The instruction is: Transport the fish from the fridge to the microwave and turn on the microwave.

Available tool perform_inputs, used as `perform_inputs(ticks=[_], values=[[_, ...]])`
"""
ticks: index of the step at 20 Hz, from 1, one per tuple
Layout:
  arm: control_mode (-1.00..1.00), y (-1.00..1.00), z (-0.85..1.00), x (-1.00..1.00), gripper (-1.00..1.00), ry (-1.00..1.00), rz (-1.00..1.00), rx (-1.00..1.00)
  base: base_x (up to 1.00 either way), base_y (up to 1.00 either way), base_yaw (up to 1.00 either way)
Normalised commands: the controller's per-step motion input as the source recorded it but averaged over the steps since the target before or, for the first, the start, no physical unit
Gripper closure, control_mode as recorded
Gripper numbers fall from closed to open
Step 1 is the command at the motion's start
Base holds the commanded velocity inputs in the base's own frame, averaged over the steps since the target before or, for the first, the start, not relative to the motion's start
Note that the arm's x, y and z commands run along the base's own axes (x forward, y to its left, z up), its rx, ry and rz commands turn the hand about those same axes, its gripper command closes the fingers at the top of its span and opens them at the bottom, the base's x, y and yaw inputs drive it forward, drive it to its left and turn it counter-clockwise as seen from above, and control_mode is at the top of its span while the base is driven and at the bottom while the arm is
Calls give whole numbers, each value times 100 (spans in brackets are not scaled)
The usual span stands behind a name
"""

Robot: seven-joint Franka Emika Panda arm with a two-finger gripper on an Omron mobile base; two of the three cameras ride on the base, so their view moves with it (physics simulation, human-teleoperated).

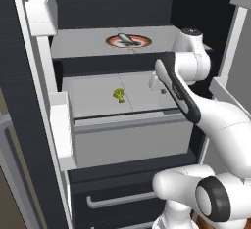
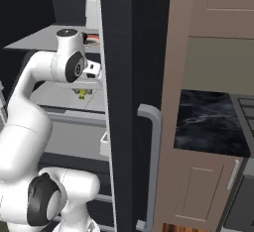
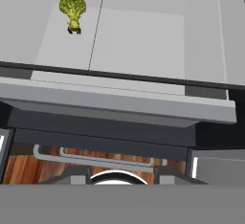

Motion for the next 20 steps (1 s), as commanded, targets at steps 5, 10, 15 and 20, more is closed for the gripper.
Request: perform_inputs(ticks=[5, 10, 15, 20], values=[[-100, 0, 0, -14, -100, -7, 0, 0, 0, 0, 0], [-100, 2, 4, -35, -100, -37, 0, 0, 0, 0, 0], [-100, 12, 39, -15, -100, -42, 0, 2, 0, 0, 0], [-100, 7, 61, -1, -100, -30, 4, 5, 0, 0, 0]])
